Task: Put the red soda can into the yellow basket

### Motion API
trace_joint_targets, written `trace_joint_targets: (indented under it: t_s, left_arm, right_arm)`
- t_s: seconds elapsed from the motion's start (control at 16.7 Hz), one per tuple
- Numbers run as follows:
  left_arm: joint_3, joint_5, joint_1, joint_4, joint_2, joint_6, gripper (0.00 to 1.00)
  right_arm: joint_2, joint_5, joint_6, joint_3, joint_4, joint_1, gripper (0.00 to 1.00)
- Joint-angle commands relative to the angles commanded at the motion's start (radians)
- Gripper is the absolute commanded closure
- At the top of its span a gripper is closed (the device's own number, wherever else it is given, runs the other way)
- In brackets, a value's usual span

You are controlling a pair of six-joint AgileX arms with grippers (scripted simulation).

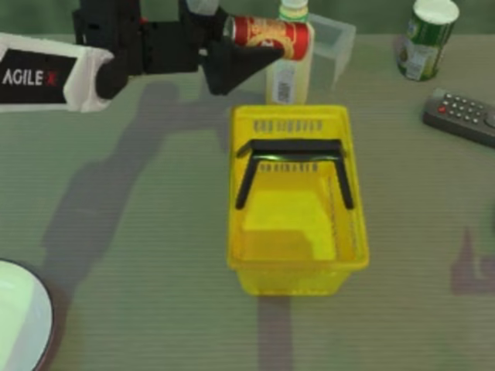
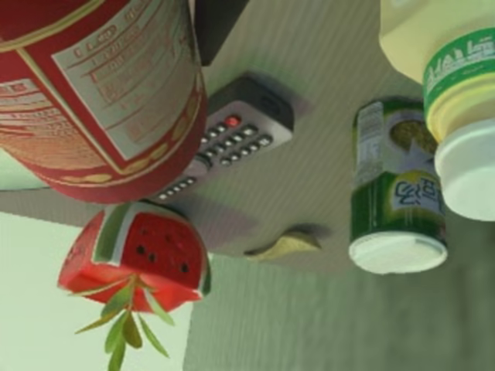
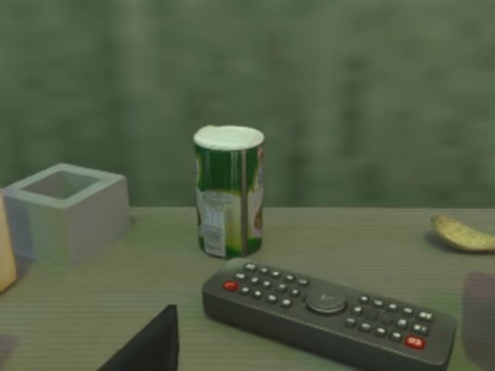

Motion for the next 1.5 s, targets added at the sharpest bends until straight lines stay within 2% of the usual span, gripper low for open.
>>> trace_joint_targets:
  t_s: [0.18, 0.36, 0.78, 1.2, 1.5]
  left_arm:
    - [-0.077, 0.126, -0.015, 0.168, -0.059, -0.059, 1.0]
    - [-0.108, 0.184, -0.022, 0.24, -0.089, -0.083, 1.0]
    - [-0.108, 0.187, -0.016, 0.257, -0.07, -0.081, 1.0]
    - [-0.17, 0.19, 0.0, 0.531, 0.126, -0.087, 1.0]
    - [-0.182, 0.188, 0.004, 0.565, 0.154, -0.088, 1.0]
  right_arm:
    - [0.0, 0.0, 0.0, 0.0, 0.0, 0.0, 0.0]
    - [0.0, 0.0, 0.0, 0.0, 0.0, 0.0, 0.0]
    - [0.0, 0.0, 0.0, 0.0, 0.0, 0.0, 0.0]
    - [0.0, 0.0, 0.0, 0.0, 0.0, 0.0, 0.0]
    - [0.0, 0.0, 0.0, 0.0, 0.0, 0.0, 0.0]
